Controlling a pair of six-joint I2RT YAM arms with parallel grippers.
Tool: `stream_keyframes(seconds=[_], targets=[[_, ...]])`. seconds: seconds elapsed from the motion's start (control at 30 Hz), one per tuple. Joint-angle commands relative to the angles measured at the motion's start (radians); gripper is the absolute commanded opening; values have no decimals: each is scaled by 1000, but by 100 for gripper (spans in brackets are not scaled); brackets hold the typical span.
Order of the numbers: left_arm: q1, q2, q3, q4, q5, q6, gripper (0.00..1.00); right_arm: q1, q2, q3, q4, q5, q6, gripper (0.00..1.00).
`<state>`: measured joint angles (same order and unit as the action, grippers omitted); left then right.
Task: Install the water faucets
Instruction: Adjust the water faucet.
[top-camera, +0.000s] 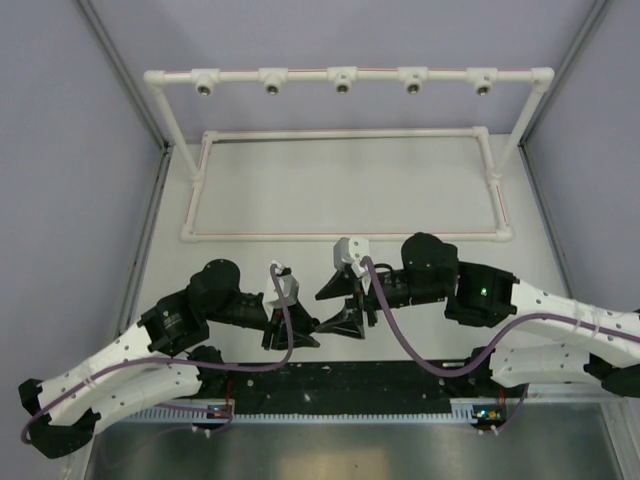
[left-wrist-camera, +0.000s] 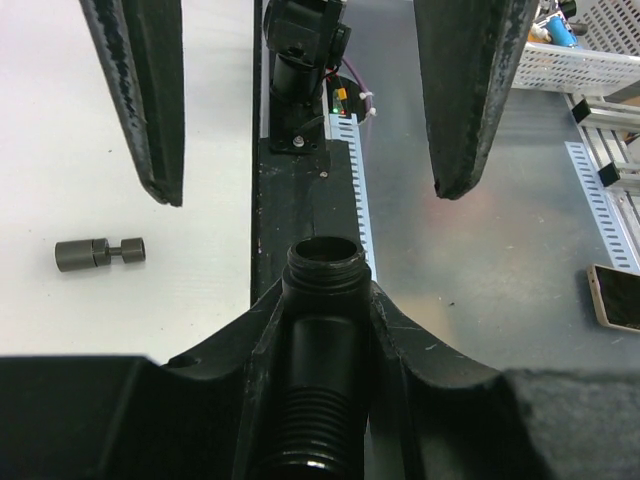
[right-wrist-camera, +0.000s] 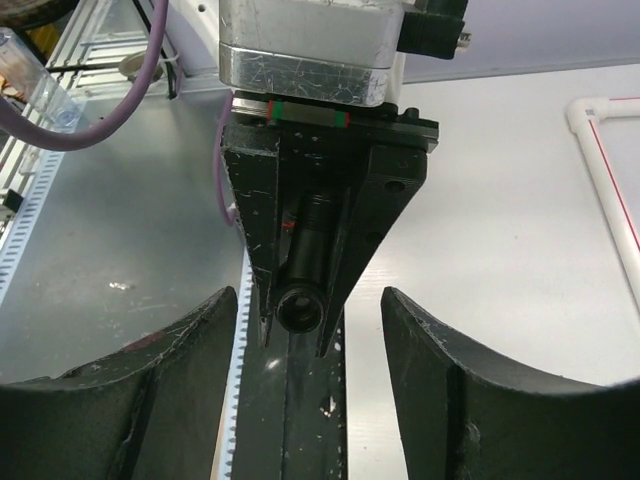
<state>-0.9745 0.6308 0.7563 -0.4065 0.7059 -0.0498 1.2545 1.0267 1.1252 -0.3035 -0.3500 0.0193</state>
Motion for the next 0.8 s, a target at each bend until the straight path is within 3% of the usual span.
stream_keyframes(seconds=[0.0, 0.77], targets=[[-3, -6, 49, 49, 4, 13, 0, 3, 18, -10, 41, -41, 8, 58], [-3, -20, 58, 46, -16, 16, 0, 3, 65, -19, 64, -37, 54, 41]])
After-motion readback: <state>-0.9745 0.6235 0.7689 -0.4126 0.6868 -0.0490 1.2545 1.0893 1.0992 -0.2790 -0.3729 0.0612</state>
